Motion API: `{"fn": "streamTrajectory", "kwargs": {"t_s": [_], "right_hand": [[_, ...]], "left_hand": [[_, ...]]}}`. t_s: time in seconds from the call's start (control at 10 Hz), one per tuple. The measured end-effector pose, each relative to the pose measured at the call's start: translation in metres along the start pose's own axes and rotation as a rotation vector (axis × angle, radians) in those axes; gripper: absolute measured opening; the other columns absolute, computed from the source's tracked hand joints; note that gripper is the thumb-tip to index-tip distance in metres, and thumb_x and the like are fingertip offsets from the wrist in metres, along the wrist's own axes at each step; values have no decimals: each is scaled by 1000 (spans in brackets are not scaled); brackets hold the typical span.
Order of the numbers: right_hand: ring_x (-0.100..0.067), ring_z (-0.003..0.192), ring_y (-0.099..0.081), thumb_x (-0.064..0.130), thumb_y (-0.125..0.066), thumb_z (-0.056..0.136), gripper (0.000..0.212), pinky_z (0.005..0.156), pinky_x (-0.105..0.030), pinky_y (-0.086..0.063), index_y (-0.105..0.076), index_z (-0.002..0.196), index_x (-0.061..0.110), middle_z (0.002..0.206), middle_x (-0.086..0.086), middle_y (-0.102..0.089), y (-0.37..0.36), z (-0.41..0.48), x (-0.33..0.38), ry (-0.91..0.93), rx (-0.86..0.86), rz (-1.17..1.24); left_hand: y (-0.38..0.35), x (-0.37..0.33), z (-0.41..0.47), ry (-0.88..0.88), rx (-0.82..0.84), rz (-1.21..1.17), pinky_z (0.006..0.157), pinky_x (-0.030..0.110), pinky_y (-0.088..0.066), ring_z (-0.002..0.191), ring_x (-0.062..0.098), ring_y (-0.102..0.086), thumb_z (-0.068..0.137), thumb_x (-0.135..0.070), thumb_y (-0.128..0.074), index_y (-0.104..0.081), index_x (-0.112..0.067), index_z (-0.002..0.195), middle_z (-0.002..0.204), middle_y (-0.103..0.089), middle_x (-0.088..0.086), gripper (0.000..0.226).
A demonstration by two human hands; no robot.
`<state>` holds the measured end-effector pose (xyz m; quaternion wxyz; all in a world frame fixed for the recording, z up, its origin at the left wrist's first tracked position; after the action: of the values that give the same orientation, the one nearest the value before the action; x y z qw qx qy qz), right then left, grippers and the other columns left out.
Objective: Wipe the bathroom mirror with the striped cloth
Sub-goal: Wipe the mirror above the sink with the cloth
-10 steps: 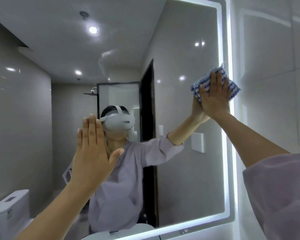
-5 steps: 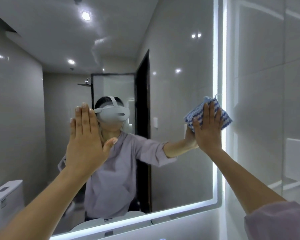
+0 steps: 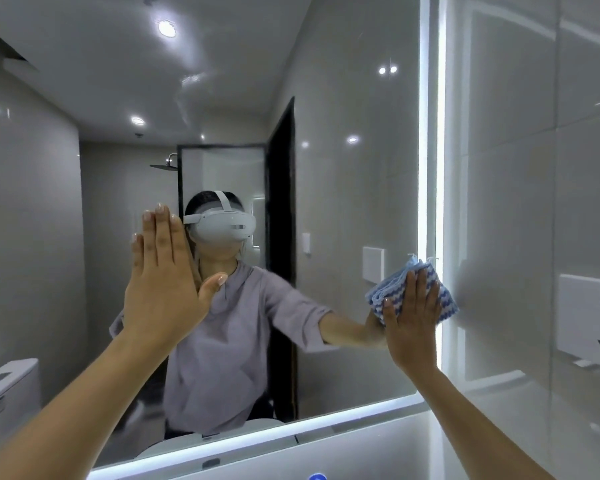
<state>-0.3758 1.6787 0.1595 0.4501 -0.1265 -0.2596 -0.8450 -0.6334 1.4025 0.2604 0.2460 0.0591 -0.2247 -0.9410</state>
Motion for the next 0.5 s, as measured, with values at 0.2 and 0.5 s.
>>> {"fn": "streamTrajectory", "kwargs": {"t_s": [0.2,0.5], "right_hand": [[-32,145,-4,65,1,90,72,116,-59,-7,12,150,27,157,11,14,-6,2,19,-93,-165,157],[-27,146,1,62,-8,93,78,120,-45,4,-9,150,9,159,-12,-6,-15,-29,-8,-81,-78,10]], "left_hand": [[0,-2,1,-9,-4,-5,119,44,5,143,29,21,86,-64,-32,15,3,144,153,23,18,101],[-1,0,2,-22,-17,-5,118,42,8,144,29,19,84,-61,-39,12,4,145,155,18,21,102]]}}
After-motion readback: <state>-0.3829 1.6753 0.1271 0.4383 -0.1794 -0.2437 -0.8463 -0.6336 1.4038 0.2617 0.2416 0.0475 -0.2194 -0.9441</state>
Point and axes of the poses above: each hand's wrist, its own z-axis towards the middle knuckle, its own y-axis out of the back of the hand, x = y × z, the point moved 5 cm from there along z, towards the middle knuckle
